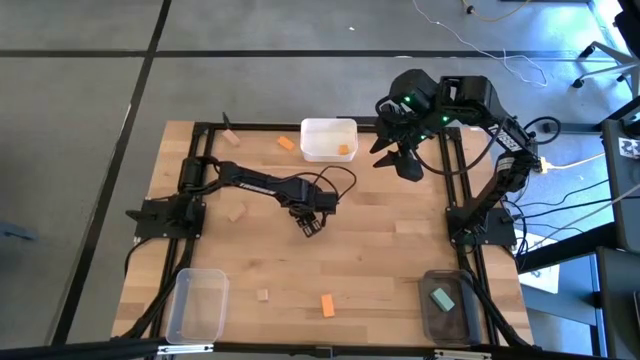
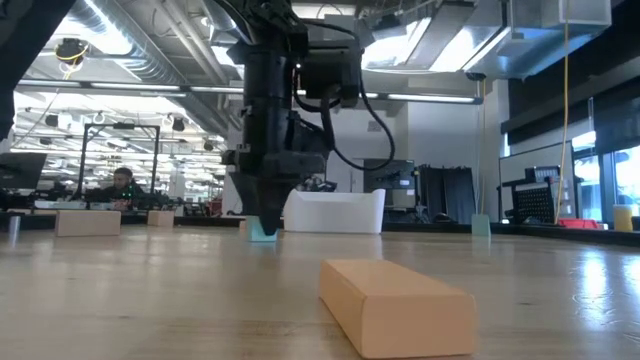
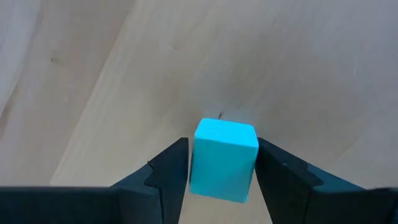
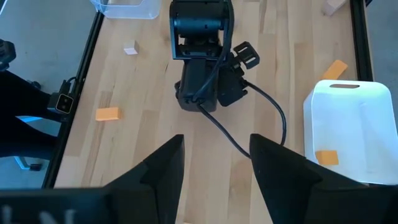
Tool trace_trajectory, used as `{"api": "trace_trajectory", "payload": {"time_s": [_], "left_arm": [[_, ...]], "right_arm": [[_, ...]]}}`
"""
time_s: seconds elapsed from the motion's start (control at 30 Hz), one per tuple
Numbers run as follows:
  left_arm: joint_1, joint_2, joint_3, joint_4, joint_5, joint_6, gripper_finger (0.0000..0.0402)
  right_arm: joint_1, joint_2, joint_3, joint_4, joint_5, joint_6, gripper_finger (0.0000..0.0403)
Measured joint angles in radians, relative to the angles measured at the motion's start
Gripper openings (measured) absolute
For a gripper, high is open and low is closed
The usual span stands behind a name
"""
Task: Sort & place blocks by color
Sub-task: Put the bottom light blue block into the black bin
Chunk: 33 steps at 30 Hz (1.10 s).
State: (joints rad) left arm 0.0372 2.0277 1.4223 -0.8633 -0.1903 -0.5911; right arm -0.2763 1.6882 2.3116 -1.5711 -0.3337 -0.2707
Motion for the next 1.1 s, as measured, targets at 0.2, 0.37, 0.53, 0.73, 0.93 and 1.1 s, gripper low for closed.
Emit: {"api": "trace_trajectory", "payload": {"time_s": [0.2,0.37,0.53,0.73,0.93,1.1], "left_arm": [[0.007,0.016,0.001,-0.02,0.03,0.032,0.0135],[0.006,0.019,0.004,-0.017,0.034,0.053,0.0125],[0.007,0.009,0.001,-0.014,0.053,0.094,0.0125],[0.035,-0.082,0.0,-0.02,0.121,0.165,0.0125],[0.112,-0.263,-0.001,-0.013,0.189,0.236,0.0125],[0.208,-0.437,0.0,0.024,0.323,0.284,0.0125]], "right_arm": [[0.0,0.0,0.0,0.0,0.0,0.0,0.0183],[0.0,0.0,0.0,0.0,0.0,0.0,0.0183],[0.0,0.0,0.0,0.0,0.0,0.0,0.0183],[0.0,0.0,0.0,0.0,0.0,-0.001,0.0183],[0.0,0.0,0.0,0.0,0.0,-0.06,0.0183],[0.006,0.005,-0.001,0.001,0.001,-0.137,0.0183]]}}
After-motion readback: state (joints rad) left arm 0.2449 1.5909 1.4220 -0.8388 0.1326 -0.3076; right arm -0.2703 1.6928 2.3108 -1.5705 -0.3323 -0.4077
